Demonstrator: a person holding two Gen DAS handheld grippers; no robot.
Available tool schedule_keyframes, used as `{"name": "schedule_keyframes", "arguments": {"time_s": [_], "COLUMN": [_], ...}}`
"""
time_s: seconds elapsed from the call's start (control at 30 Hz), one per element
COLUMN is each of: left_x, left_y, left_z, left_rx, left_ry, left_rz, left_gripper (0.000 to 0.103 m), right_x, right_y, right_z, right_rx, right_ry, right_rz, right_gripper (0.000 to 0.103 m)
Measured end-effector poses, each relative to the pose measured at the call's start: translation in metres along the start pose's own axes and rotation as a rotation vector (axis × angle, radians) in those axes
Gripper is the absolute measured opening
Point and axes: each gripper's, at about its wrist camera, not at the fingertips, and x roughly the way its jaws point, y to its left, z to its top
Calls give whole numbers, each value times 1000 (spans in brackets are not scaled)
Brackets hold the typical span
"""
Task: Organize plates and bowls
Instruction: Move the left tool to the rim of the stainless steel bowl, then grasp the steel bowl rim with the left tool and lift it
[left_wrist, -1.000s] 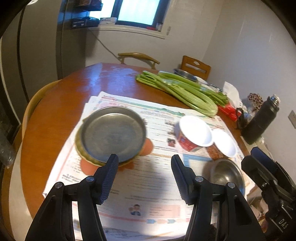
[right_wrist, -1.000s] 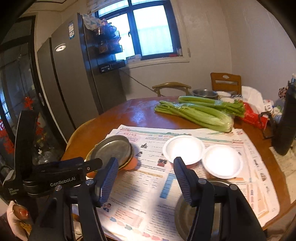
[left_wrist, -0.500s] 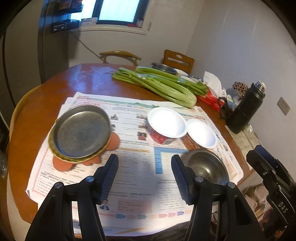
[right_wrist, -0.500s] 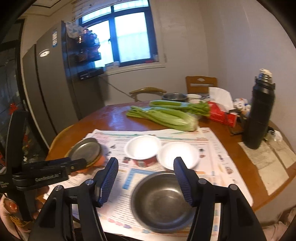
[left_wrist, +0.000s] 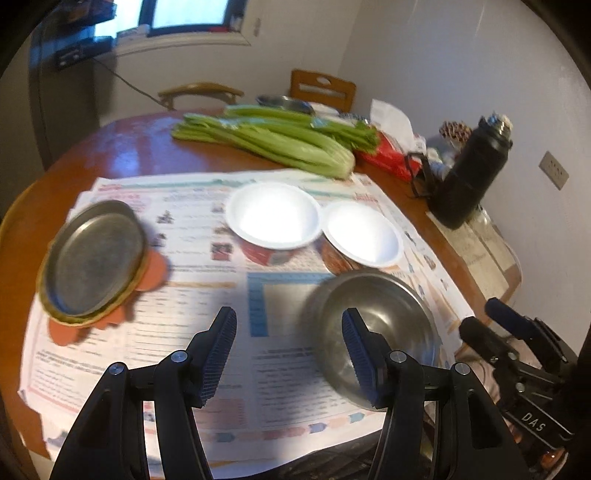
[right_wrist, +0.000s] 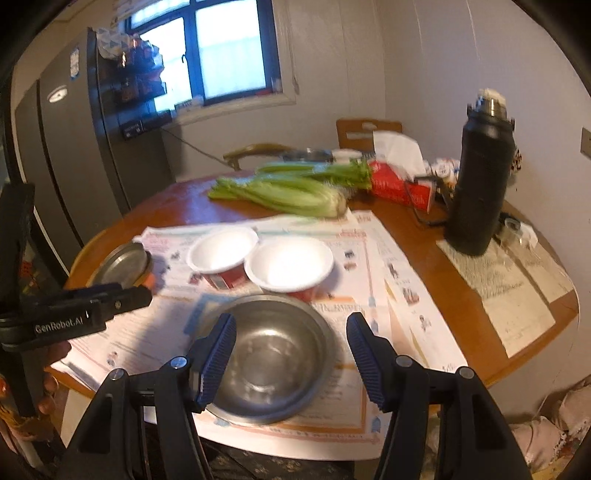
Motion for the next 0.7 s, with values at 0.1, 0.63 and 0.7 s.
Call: {"name": "schedule_keyframes", "arguments": {"time_s": [0.1,0.63,0.7], "left_x": [20,80,83], "left_y": [-7,-15,-15], "left_z": [-1,-5,-6], "left_rx": [16,15,16], "left_ry": [52,176,176], "left_rz": [-8,-7,-1], "left_gripper": [61,61,61], "right_x": [16,73,78], "right_y": [-8,-26,-25], "right_z": [-4,-23,-25], "right_rx": [32,68,61], "right_ry": [46,195,216], "right_rz": [5,29,27], "right_gripper": [62,62,62]}}
